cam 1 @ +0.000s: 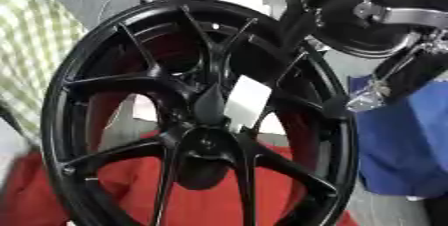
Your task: Pull the pin out of the wheel hub.
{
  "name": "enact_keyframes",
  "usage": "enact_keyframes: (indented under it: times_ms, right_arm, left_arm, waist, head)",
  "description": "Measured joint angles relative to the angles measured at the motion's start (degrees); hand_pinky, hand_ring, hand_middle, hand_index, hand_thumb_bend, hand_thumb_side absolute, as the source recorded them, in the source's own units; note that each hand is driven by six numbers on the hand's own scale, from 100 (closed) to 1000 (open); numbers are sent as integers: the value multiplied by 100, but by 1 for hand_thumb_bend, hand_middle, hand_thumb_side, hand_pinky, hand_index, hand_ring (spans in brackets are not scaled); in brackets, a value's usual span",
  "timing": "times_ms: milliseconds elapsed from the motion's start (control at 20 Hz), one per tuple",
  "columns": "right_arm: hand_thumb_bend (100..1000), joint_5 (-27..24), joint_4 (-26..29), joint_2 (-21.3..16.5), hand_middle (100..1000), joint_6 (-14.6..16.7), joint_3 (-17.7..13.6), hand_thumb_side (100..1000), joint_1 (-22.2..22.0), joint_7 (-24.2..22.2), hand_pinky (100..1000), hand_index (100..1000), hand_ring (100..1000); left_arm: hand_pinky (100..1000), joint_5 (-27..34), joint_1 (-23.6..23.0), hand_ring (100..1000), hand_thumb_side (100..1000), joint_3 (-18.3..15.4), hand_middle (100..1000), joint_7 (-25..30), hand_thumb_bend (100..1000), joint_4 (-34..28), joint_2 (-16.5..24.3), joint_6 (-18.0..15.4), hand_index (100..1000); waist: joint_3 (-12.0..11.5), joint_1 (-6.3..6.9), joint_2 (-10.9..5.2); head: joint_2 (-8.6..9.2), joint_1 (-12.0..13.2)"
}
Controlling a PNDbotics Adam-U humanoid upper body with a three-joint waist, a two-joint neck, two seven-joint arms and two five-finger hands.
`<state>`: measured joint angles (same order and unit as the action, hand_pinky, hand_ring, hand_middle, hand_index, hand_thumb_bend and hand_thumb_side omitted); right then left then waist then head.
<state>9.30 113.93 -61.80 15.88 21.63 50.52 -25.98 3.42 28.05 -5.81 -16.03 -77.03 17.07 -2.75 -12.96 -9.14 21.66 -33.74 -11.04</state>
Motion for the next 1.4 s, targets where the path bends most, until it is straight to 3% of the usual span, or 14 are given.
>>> enact_keyframes:
  times_ms: [350,650,850,1050,1400]
  right_arm:
    - [588,390,0,875,725,-453,321,166,687,-597,906,771,796]
    - [577,929,-283,1607,745,-538,419,159,876,-1157,916,776,803]
    - [580,1312,-564,1879,752,-398,494,158,901,-1578,916,777,807]
    - [579,1470,-591,2144,755,-324,392,156,923,-2338,912,779,808]
    - [572,1534,-610,2339,754,-346,382,151,834,-2564,905,782,807]
  left_arm:
    - [562,-24,-278,580,895,-38,532,-30,100,61,31,-4,673]
    - [563,-4,-427,581,898,-82,533,-67,100,105,63,-8,673]
    - [563,16,-472,581,898,-111,533,-71,100,140,69,-5,673]
    - [564,34,-482,581,897,-113,533,-73,100,142,88,-6,673]
    - [565,50,-480,582,897,-114,533,-73,100,143,89,-7,673]
  waist:
    - [308,76,-229]
    - [504,173,-331]
    - [536,205,-377]
    - [552,237,-377]
    - [538,240,-395]
  head:
    - [-196,283]
    - [-220,414]
    - [-219,390]
    - [-219,380]
    - [-219,386]
